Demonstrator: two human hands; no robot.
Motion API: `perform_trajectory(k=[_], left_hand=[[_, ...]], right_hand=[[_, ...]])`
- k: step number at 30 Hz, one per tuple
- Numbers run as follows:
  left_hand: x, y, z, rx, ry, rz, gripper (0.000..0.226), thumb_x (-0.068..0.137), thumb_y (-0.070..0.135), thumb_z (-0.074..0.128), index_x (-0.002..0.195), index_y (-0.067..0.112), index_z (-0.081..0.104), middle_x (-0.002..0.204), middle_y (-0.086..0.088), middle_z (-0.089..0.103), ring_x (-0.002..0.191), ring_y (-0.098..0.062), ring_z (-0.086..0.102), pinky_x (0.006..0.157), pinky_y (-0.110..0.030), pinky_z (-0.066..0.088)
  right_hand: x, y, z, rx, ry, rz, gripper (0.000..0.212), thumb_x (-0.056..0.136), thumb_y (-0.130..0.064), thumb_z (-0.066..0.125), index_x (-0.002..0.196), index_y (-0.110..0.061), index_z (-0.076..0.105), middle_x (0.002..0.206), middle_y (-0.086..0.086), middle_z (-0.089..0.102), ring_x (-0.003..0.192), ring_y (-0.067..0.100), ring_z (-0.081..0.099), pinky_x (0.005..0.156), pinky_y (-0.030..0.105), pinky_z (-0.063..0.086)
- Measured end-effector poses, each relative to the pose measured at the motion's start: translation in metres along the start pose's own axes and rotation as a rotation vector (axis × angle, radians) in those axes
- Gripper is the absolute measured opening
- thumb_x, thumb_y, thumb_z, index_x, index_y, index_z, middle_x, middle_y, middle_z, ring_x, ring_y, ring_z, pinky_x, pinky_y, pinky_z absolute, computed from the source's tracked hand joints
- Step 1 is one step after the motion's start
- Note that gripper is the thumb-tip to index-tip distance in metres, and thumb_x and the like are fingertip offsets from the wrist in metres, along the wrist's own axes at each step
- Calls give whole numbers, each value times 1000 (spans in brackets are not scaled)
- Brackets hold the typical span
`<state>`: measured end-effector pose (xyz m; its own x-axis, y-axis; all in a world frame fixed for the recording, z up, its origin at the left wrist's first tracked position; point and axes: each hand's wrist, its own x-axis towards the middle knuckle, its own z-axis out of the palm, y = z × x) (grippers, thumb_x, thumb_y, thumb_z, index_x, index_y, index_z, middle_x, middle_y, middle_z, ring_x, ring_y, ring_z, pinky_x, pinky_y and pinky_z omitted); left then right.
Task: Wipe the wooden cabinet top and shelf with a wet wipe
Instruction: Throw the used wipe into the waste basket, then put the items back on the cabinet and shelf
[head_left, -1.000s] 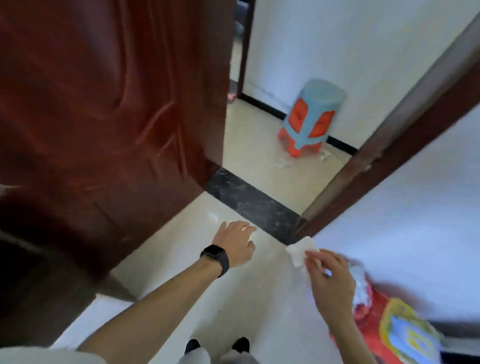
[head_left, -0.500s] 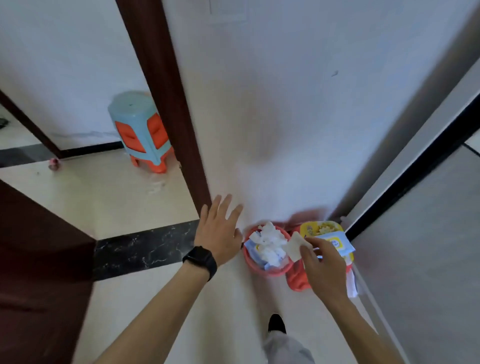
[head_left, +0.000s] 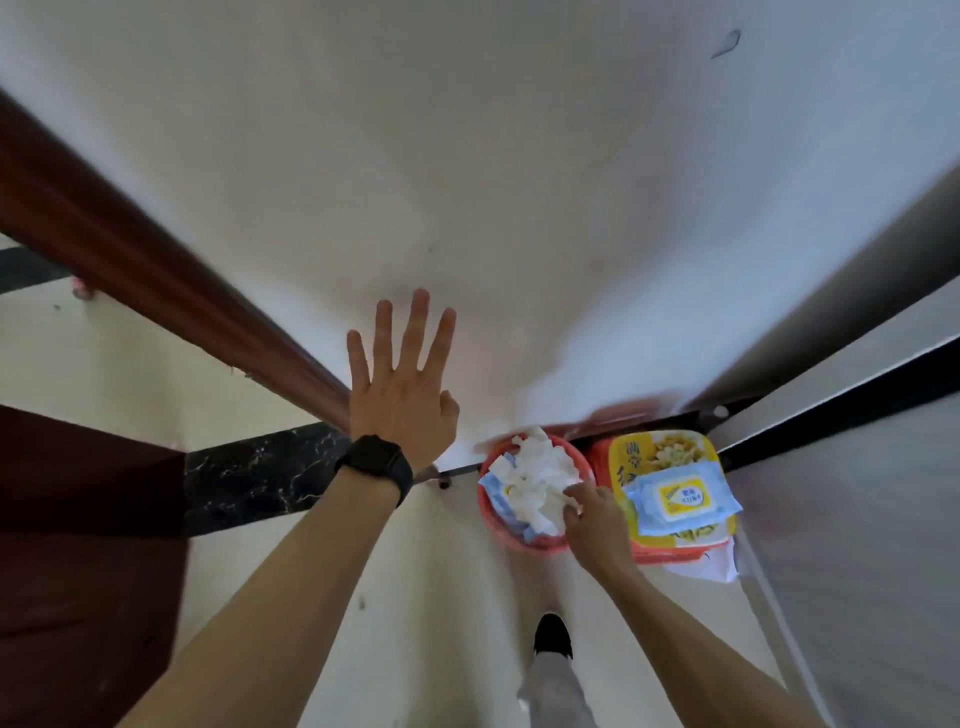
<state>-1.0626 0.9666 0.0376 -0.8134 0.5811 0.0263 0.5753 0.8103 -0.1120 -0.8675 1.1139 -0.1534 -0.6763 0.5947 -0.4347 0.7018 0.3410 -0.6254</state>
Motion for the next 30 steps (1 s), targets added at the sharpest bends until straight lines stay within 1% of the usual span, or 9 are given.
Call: perform_trajectory(k=[2, 4, 7, 11, 15, 17, 20, 25, 30], left_hand=[[8, -3, 21, 0, -35, -36, 100, 88, 37, 54, 157, 31, -17, 162, 1, -30, 152, -34, -19, 120, -61, -5], [14, -9, 36, 11, -48, -44, 102, 86, 35, 57, 157, 31, -15, 161, 3, -33, 151, -34, -19, 120, -63, -4], [16, -18, 50, 40, -28, -33, 103, 82, 30, 60, 159, 31, -9, 161, 5, -32, 152, -34, -18, 119, -64, -4], [13, -21, 59, 22, 18, -8, 102, 81, 27, 61, 160, 30, -3, 163, 4, -27, 153, -32, -15, 118, -64, -3], [-10, -22, 54, -119, -137, -16, 88, 90, 29, 50, 159, 34, -6, 165, 1, -21, 155, -27, -3, 121, -57, 6], [-42, -32, 42, -165, -235, -105, 78, 94, 32, 45, 160, 31, 3, 168, -3, -3, 154, -26, 5, 121, -52, 12], [-110, -59, 22, -368, -271, -325, 66, 94, 30, 48, 155, 28, 26, 164, 0, 23, 151, -22, 16, 121, -50, 14], [-255, -123, -6, -435, -258, -666, 60, 98, 37, 44, 156, 33, 26, 164, 6, 24, 153, -18, 14, 124, -48, 7], [-426, -189, -40, -440, -102, -990, 58, 97, 41, 42, 153, 34, 31, 159, 5, 34, 149, -19, 24, 123, -46, 15]], right_hand=[[21, 3, 13, -16, -96, 13, 36, 88, -13, 63, 124, -16, 64, 128, 11, 56, 104, 29, 62, 90, 33, 47], [36, 7, 21, -79, -152, 24, 45, 89, -19, 65, 133, -18, 58, 137, 9, 52, 114, 26, 59, 97, 33, 46], [43, 16, 25, -163, -217, 38, 40, 89, -19, 61, 129, -18, 61, 136, 9, 56, 117, 25, 58, 96, 31, 43], [46, 18, 16, -304, -276, -83, 39, 89, -20, 58, 128, -21, 64, 135, 4, 60, 123, 23, 55, 99, 29, 41], [34, -10, -5, -390, -209, -253, 42, 92, -22, 57, 133, -26, 59, 139, 0, 57, 127, 24, 50, 104, 33, 39], [14, -36, -19, -413, -167, -395, 39, 93, -22, 57, 132, -26, 60, 138, 1, 58, 127, 25, 50, 107, 34, 37], [-28, -93, -37, -424, -121, -669, 35, 94, -24, 58, 128, -27, 63, 133, -2, 62, 124, 22, 53, 106, 33, 38], [-136, -210, -24, -300, -158, -1032, 29, 96, -31, 59, 124, -30, 65, 126, -10, 64, 122, 15, 50, 103, 25, 38], [-289, -307, 50, -187, -327, -1441, 28, 95, -30, 57, 118, -22, 70, 119, -8, 68, 116, 9, 49, 106, 17, 31]])
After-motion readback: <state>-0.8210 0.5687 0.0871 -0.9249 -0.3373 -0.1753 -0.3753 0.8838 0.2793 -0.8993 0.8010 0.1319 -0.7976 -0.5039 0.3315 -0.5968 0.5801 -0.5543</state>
